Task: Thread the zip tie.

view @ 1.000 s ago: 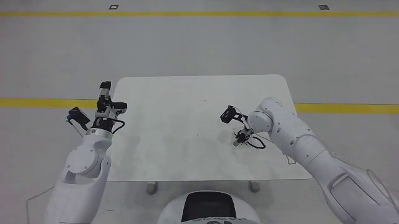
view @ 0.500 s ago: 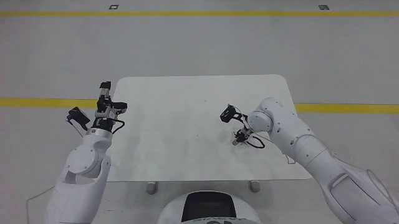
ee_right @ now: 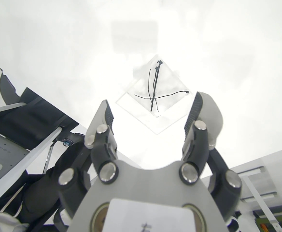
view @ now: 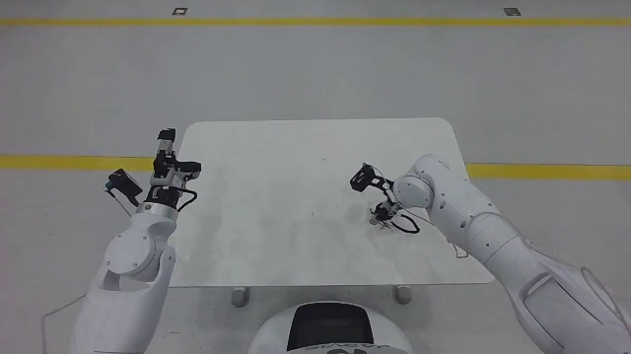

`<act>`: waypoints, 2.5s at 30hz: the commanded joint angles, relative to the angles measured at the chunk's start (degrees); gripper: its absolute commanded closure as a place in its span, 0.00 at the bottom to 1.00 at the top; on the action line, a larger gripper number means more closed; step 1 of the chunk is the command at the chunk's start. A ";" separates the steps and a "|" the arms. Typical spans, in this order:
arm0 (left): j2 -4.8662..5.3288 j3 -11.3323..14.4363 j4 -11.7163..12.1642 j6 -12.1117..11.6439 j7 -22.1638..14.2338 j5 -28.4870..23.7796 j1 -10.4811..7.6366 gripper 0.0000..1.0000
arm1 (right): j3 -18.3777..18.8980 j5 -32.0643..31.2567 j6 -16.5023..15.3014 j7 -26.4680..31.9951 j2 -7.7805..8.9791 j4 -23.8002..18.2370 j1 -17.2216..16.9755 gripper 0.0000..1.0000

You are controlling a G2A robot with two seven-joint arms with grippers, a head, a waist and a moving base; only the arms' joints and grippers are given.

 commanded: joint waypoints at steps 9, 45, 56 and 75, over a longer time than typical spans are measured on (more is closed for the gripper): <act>0.00 0.00 0.00 0.00 0.00 0.00 0.00 0.00 | 0.12 -0.47 0.00 -1.55 1.29 -0.89 -1.46 0.64; 0.00 0.00 0.00 0.00 0.00 0.00 0.00 0.00 | -12.04 5.87 0.00 -7.31 -2.12 11.33 5.45 0.79; 0.00 0.00 0.00 0.00 0.00 0.00 0.00 0.00 | -15.26 6.32 0.00 -9.57 -4.11 16.20 7.29 0.81; 0.00 0.00 0.00 0.00 0.00 0.00 0.00 0.00 | -16.34 6.22 0.00 -12.86 -6.88 21.68 8.47 0.86</act>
